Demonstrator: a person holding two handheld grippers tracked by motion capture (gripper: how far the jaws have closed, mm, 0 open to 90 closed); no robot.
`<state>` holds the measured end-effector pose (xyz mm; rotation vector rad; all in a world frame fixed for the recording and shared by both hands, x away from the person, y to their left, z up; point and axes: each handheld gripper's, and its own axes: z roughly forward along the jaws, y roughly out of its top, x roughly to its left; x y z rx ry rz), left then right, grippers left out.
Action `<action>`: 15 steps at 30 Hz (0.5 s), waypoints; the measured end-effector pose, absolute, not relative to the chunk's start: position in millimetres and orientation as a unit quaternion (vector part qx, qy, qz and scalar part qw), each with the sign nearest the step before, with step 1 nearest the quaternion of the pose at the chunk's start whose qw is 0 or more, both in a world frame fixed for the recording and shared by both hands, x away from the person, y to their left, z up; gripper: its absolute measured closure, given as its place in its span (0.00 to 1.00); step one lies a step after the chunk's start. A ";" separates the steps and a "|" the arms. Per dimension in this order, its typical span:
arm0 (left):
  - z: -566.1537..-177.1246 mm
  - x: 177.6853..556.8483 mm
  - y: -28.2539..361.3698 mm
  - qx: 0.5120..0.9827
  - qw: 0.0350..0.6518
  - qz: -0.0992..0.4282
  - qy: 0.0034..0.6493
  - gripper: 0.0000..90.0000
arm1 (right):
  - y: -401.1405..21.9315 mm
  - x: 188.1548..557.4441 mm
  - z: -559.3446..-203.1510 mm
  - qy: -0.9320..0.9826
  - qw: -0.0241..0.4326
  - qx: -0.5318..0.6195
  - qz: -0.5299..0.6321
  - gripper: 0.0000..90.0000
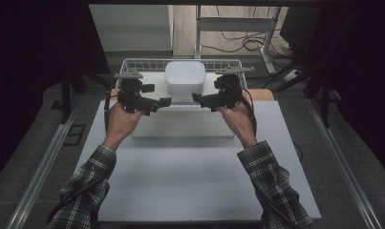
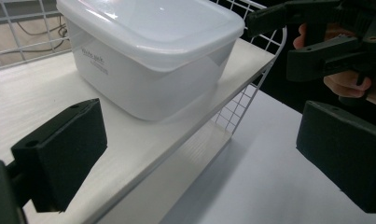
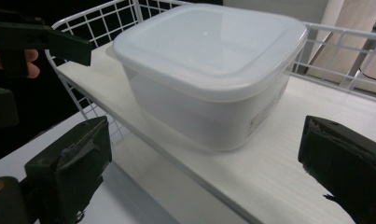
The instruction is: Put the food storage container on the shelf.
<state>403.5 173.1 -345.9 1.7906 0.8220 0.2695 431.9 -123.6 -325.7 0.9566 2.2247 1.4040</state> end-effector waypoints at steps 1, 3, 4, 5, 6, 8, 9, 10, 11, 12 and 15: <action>-348.5 400.4 174.8 0.757 0.545 0.117 0.342 0.01 | -123.8 430.5 -326.8 0.784 0.170 0.336 0.493 0.02; -352.2 396.3 176.0 0.758 0.545 0.121 0.338 0.01 | -124.2 428.3 -328.8 0.786 0.171 0.333 0.492 0.02; -352.2 396.3 176.0 0.758 0.545 0.121 0.338 0.00 | -124.2 428.3 -328.8 0.786 0.171 0.333 0.492 0.02; -353.7 394.7 176.4 0.759 0.545 0.122 0.336 0.00 | -124.4 425.3 -330.9 0.788 0.171 0.329 0.491 0.02; -356.6 391.6 176.8 0.760 0.543 0.123 0.334 0.00 | -124.5 423.7 -331.6 0.789 0.171 0.328 0.490 0.02; -357.5 390.4 176.9 0.762 0.542 0.124 0.333 0.00 | -124.8 422.3 -332.2 0.791 0.172 0.326 0.489 0.02; -359.2 388.3 176.6 0.762 0.541 0.127 0.332 0.00 | -124.9 421.3 -332.8 0.791 0.172 0.324 0.489 0.02; -361.7 385.1 176.1 0.763 0.538 0.132 0.334 0.00 | -125.1 418.4 -334.8 0.794 0.172 0.321 0.487 0.02; -361.7 385.1 176.1 0.763 0.538 0.132 0.334 0.00 | -125.3 417.2 -335.8 0.795 0.173 0.319 0.486 0.02; -363.1 383.6 175.9 0.763 0.537 0.133 0.335 0.00 | -125.3 417.2 -335.8 0.795 0.173 0.319 0.486 0.02; -368.1 379.6 175.1 0.762 0.539 0.128 0.334 0.00 | -126.3 413.1 -339.3 0.798 0.175 0.314 0.484 0.02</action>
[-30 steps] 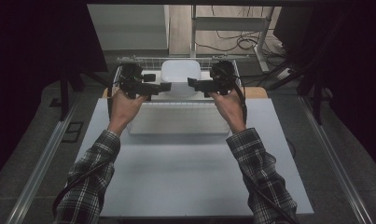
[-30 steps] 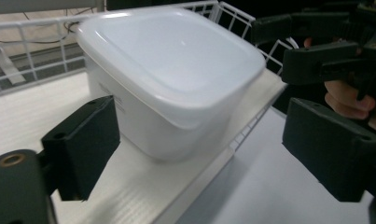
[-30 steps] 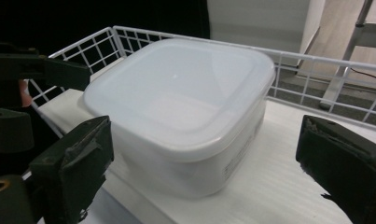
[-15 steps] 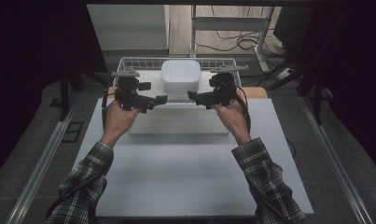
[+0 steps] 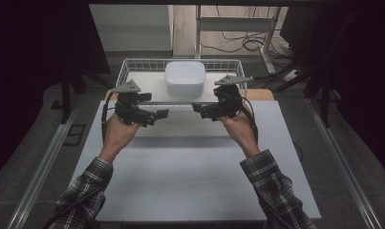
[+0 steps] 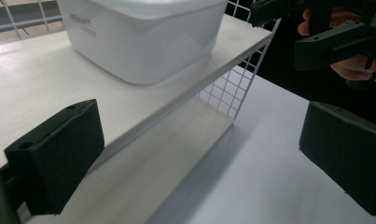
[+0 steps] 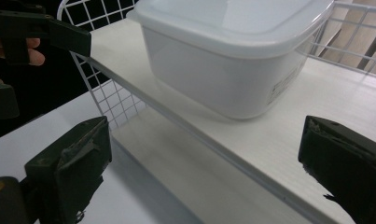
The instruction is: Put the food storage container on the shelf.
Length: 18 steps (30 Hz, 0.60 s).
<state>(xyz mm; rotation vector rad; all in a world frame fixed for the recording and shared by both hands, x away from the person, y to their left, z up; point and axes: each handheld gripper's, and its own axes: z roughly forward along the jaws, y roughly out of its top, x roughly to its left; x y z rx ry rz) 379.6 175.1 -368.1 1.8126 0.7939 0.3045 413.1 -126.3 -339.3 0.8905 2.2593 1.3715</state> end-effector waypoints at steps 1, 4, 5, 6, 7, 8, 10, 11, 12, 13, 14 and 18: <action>-369.9 378.4 174.7 0.763 0.539 0.127 0.334 0.00 | -126.9 411.8 -340.6 0.798 0.174 0.313 0.484 0.02; -374.7 375.0 173.4 0.762 0.542 0.124 0.332 0.00 | -128.1 408.1 -345.2 0.799 0.171 0.311 0.485 0.02; -376.6 373.6 172.6 0.762 0.543 0.122 0.331 0.00 | -128.4 407.2 -346.4 0.800 0.171 0.311 0.485 0.02; -377.6 372.8 172.1 0.762 0.544 0.121 0.331 0.00 | -128.8 405.8 -348.1 0.800 0.169 0.310 0.485 0.02; -378.8 371.8 171.4 0.762 0.544 0.121 0.329 0.00 | -129.3 404.9 -349.1 0.801 0.169 0.309 0.484 0.02; -380.1 370.8 170.5 0.762 0.545 0.119 0.329 0.00 | -129.7 403.7 -350.5 0.801 0.169 0.308 0.484 0.02; -382.8 369.5 169.1 0.764 0.544 0.113 0.327 0.00 | -130.6 401.3 -353.3 0.802 0.168 0.307 0.485 0.02; -385.5 368.4 167.8 0.766 0.543 0.110 0.327 0.00 | -131.7 399.0 -356.1 0.803 0.168 0.305 0.484 0.02; -385.5 368.4 167.8 0.766 0.543 0.110 0.327 0.00 | -131.7 399.0 -356.1 0.803 0.168 0.305 0.484 0.02; -387.6 367.5 166.8 0.768 0.540 0.109 0.326 0.00 | -132.1 398.0 -357.2 0.803 0.167 0.305 0.485 0.02; -389.5 367.0 166.0 0.770 0.537 0.108 0.326 0.00 | -132.9 396.3 -359.0 0.803 0.167 0.304 0.485 0.02; -397.7 364.7 162.6 0.777 0.532 0.098 0.323 0.00 | -135.9 388.2 -365.8 0.806 0.168 0.298 0.484 0.02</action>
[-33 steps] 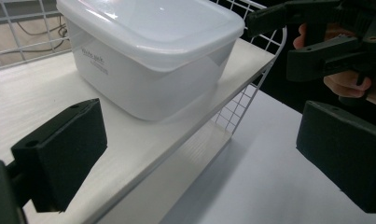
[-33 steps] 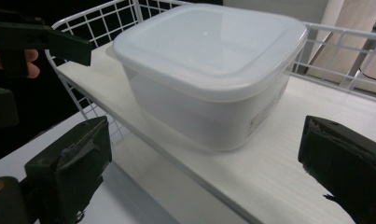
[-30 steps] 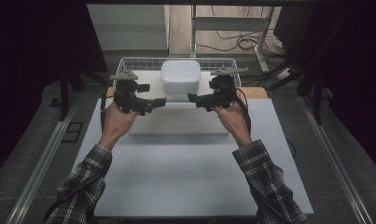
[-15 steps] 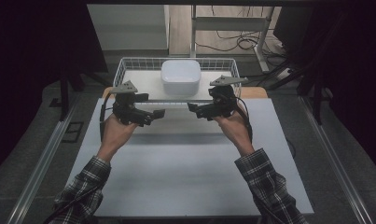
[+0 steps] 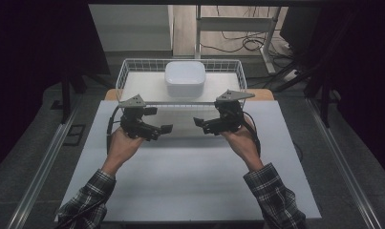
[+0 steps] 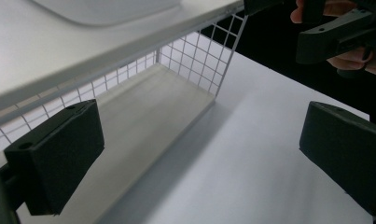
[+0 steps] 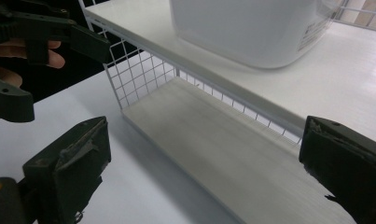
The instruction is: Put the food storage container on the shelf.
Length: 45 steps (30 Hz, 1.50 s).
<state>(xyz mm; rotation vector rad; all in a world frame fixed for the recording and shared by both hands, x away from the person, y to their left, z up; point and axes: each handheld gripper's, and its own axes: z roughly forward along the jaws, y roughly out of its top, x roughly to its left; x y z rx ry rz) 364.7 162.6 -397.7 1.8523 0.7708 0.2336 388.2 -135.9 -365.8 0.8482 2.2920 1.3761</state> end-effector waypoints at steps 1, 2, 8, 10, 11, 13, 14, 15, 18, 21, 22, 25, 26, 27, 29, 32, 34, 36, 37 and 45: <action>-399.5 363.8 162.0 0.777 0.532 0.097 0.322 0.00 | -135.9 388.2 -365.8 0.806 0.168 0.298 0.484 0.02; -401.1 363.0 161.1 0.776 0.533 0.097 0.323 0.00 | -136.8 386.4 -366.9 0.807 0.168 0.296 0.483 0.02; -408.0 356.4 157.3 0.777 0.536 0.096 0.317 0.00 | -142.6 377.6 -373.9 0.809 0.174 0.291 0.480 0.01; -411.4 352.5 156.0 0.777 0.539 0.091 0.314 0.00 | -146.0 373.6 -377.1 0.807 0.171 0.293 0.483 0.01; -411.4 352.5 156.0 0.777 0.539 0.091 0.314 0.00 | -146.0 373.6 -377.1 0.807 0.171 0.293 0.483 0.01; -414.5 349.8 155.0 0.777 0.540 0.087 0.313 0.00 | -148.3 371.2 -379.6 0.807 0.171 0.293 0.483 0.01; -416.6 348.2 154.5 0.777 0.539 0.087 0.313 0.00 | -149.4 370.1 -381.1 0.807 0.171 0.292 0.483 0.01; -418.3 346.9 154.1 0.776 0.541 0.086 0.313 0.00 | -150.6 368.8 -383.2 0.807 0.170 0.293 0.483 0.01; -425.1 341.9 152.5 0.777 0.541 0.083 0.312 0.00 | -153.9 364.6 -390.3 0.808 0.170 0.296 0.480 0.01; -429.6 339.4 151.6 0.777 0.542 0.079 0.311 0.00 | -155.4 362.5 -394.7 0.808 0.169 0.298 0.478 0.01; -433.4 337.9 150.7 0.775 0.546 0.075 0.311 0.00 | -156.6 360.1 -399.8 0.809 0.170 0.301 0.476 0.01; -442.2 334.9 148.7 0.775 0.546 0.065 0.312 0.00 | -157.2 358.6 -403.8 0.810 0.171 0.303 0.473 0.01; -445.3 333.8 147.9 0.776 0.545 0.064 0.312 0.00 | -157.5 357.9 -406.1 0.810 0.170 0.303 0.472 0.01; -448.4 332.6 147.0 0.776 0.544 0.063 0.313 0.00 | -157.8 357.3 -408.6 0.810 0.169 0.304 0.472 0.01; -454.1 329.8 145.7 0.775 0.546 0.060 0.313 0.00 | -158.2 355.9 -413.8 0.811 0.166 0.305 0.470 0.01; -463.4 325.2 144.2 0.771 0.556 0.050 0.307 0.00 | -158.1 354.3 -421.0 0.818 0.167 0.302 0.459 0.00; -470.0 323.2 143.4 0.771 0.559 0.045 0.304 0.00 | -158.2 353.0 -425.8 0.820 0.169 0.303 0.456 0.00; -475.6 320.6 143.0 0.777 0.552 0.050 0.300 0.00 | -158.8 351.1 -432.8 0.822 0.163 0.305 0.453 0.00; -475.6 320.6 143.0 0.777 0.552 0.050 0.300 0.00 | -158.8 351.1 -432.8 0.822 0.163 0.305 0.453 0.00; -485.0 313.3 149.6 0.775 0.549 0.045 0.310 0.01 | -161.3 344.9 -446.2 0.830 0.139 0.312 0.441 0.00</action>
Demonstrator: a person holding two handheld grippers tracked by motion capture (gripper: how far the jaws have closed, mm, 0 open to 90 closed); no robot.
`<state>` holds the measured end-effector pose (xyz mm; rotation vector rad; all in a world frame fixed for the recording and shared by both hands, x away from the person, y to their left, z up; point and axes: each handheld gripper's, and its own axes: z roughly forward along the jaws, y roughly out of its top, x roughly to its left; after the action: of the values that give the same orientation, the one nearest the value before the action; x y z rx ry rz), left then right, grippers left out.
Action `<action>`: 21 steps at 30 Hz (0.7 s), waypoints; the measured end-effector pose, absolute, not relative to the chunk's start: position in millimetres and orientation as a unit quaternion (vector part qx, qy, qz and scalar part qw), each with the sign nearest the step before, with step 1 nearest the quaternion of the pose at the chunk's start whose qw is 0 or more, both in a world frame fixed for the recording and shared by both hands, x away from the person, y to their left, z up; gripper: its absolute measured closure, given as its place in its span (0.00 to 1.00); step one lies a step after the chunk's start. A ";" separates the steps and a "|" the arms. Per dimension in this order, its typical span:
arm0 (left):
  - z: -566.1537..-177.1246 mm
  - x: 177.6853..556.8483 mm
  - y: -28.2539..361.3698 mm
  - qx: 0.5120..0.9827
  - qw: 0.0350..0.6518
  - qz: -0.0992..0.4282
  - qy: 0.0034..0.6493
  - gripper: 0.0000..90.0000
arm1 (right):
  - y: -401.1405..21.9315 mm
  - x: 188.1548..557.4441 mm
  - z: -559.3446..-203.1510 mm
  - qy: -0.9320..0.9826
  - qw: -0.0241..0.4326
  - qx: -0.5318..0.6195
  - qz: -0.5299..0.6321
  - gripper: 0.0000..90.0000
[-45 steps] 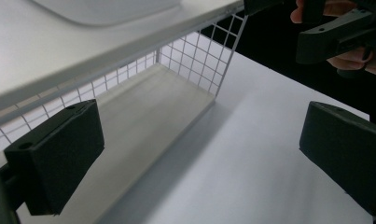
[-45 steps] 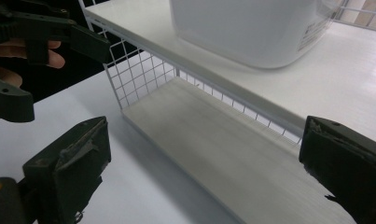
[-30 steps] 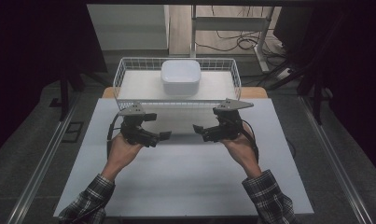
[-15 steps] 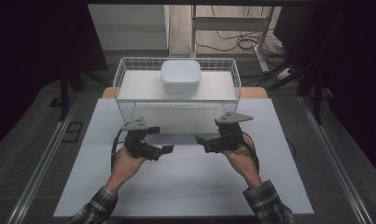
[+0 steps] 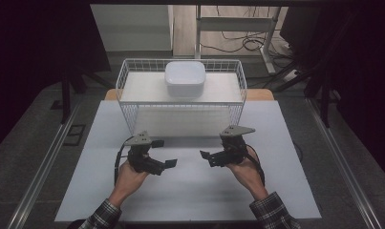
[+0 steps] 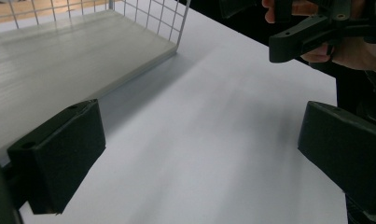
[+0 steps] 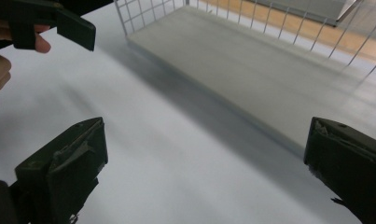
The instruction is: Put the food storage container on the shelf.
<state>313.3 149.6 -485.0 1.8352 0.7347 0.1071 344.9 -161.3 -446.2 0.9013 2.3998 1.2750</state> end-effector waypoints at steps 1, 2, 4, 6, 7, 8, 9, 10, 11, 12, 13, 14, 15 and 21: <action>-486.0 312.0 150.4 0.776 0.547 0.045 0.312 0.01 | -161.7 344.1 -447.7 0.831 0.135 0.312 0.439 0.00; -487.0 310.8 151.3 0.776 0.546 0.045 0.313 0.01 | -162.0 343.0 -449.3 0.832 0.132 0.313 0.438 0.00; -489.4 308.6 153.3 0.775 0.545 0.044 0.317 0.01 | -162.6 341.1 -452.5 0.835 0.129 0.311 0.436 0.00; -491.6 306.5 154.8 0.776 0.542 0.045 0.319 0.01 | -163.1 338.9 -455.7 0.836 0.129 0.308 0.435 0.00; -492.5 305.4 155.3 0.777 0.540 0.046 0.319 0.01 | -163.5 336.7 -459.3 0.837 0.134 0.305 0.434 0.00; -493.4 304.5 155.5 0.778 0.539 0.048 0.320 0.01 | -163.5 336.7 -459.3 0.837 0.134 0.305 0.434 0.00; -494.1 303.4 155.8 0.780 0.536 0.049 0.320 0.01 | -163.6 335.4 -461.1 0.838 0.137 0.303 0.433 0.00; -495.0 302.2 155.9 0.781 0.534 0.052 0.320 0.01 | -163.7 334.3 -463.0 0.839 0.140 0.299 0.433 0.00; -496.2 300.6 156.3 0.782 0.532 0.055 0.320 0.01 | -163.9 330.8 -467.2 0.842 0.144 0.295 0.429 0.00; -497.1 299.6 156.6 0.784 0.530 0.056 0.319 0.01 | -163.9 330.8 -467.2 0.842 0.144 0.295 0.429 0.00; -498.4 298.1 156.9 0.786 0.526 0.058 0.320 0.01 | -164.1 329.7 -468.7 0.843 0.144 0.292 0.428 0.00; -500.0 296.7 157.4 0.788 0.523 0.060 0.320 0.01 | -164.5 327.9 -470.7 0.844 0.144 0.293 0.425 0.00; -502.1 294.9 158.3 0.791 0.518 0.060 0.320 0.01 | -165.1 326.3 -472.7 0.846 0.143 0.293 0.423 0.00; -509.3 286.1 167.5 0.792 0.510 0.063 0.329 0.00 | -171.4 315.6 -478.9 0.850 0.143 0.296 0.413 0.00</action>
<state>286.1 167.5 -509.3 1.9071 0.7933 0.1515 315.6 -171.4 -478.9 0.8525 2.4513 1.1906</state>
